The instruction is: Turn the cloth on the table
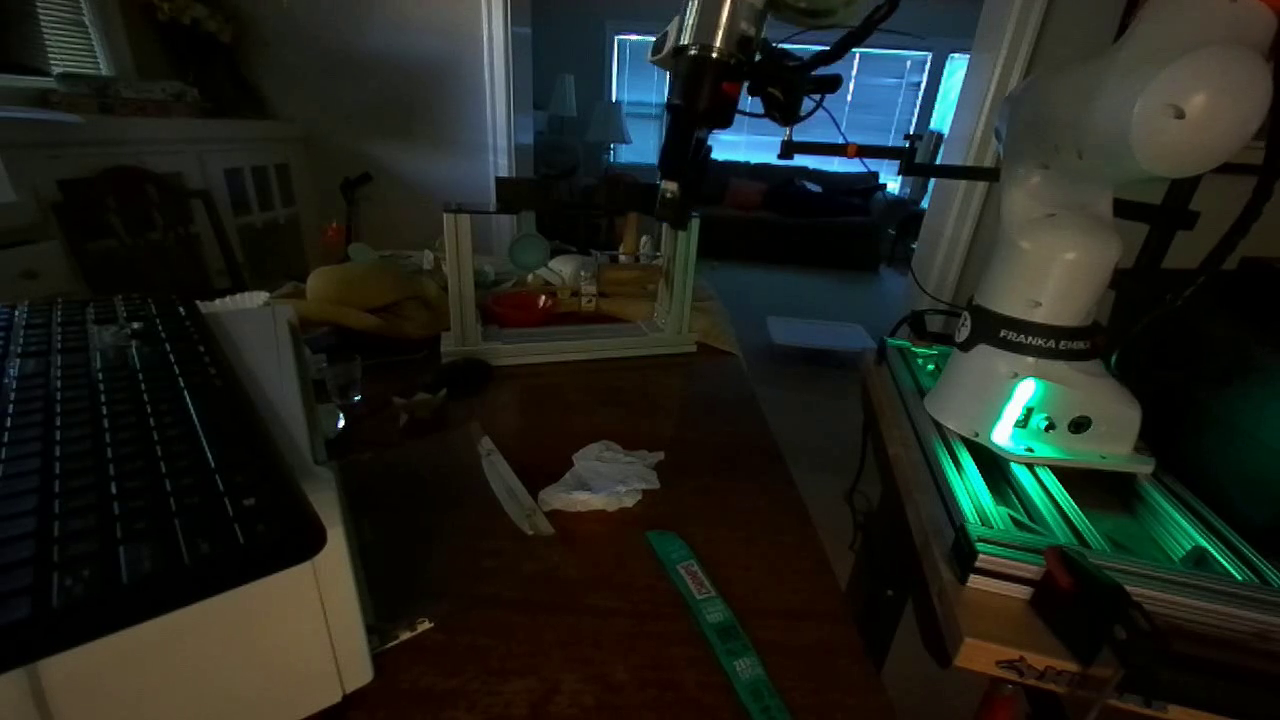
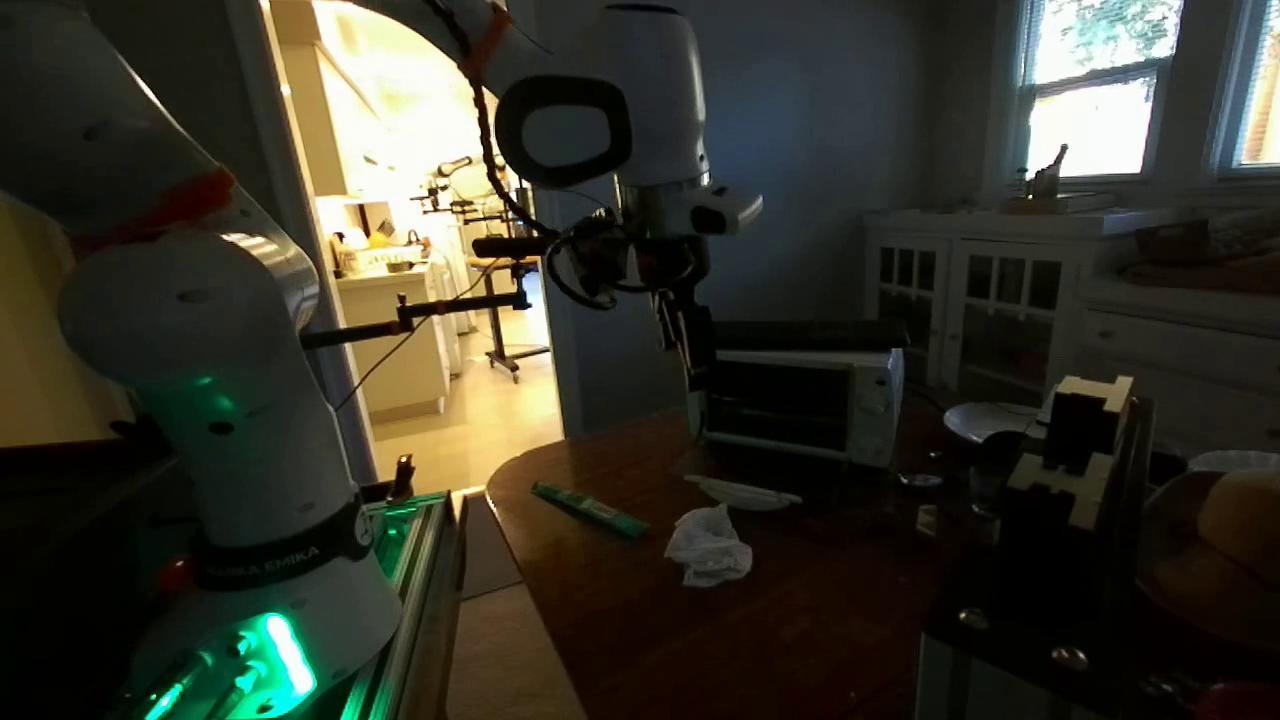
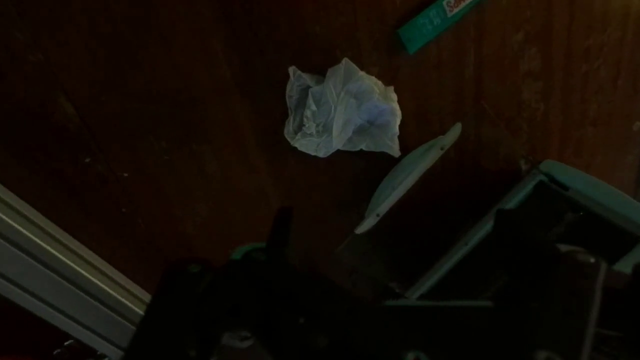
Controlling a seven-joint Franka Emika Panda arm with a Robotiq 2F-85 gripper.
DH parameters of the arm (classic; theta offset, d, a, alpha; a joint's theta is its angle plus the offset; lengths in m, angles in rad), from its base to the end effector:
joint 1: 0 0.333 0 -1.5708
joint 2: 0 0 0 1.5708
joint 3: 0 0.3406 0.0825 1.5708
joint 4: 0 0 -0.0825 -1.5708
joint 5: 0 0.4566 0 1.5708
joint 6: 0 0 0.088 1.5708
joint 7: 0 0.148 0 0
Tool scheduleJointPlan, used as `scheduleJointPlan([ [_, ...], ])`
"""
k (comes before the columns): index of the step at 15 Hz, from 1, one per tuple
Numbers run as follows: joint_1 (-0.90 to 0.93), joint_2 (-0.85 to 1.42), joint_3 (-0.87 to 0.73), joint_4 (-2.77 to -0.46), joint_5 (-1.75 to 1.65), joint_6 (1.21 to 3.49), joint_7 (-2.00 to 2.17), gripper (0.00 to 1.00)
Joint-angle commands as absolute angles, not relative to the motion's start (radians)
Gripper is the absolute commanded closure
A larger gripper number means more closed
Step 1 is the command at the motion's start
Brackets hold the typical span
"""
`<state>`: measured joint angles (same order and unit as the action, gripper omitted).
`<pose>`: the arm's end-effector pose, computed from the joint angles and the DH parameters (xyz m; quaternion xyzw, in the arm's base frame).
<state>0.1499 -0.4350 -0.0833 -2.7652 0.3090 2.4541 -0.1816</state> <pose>0.4238 0.0411 0.2868 -0.9907 -0.0128 -0.0650 0.1187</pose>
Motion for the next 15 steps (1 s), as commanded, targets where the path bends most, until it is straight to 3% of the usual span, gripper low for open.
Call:
scheduleJointPlan([
  [1,0.167,-0.283,-0.077,-2.764,0.348,2.547,-0.203,0.0],
  [8,0.177,-0.063,-0.033,-2.764,0.449,2.69,-0.236,0.0],
  [15,0.138,0.16,0.081,-2.765,0.402,2.971,-0.098,0.0],
])
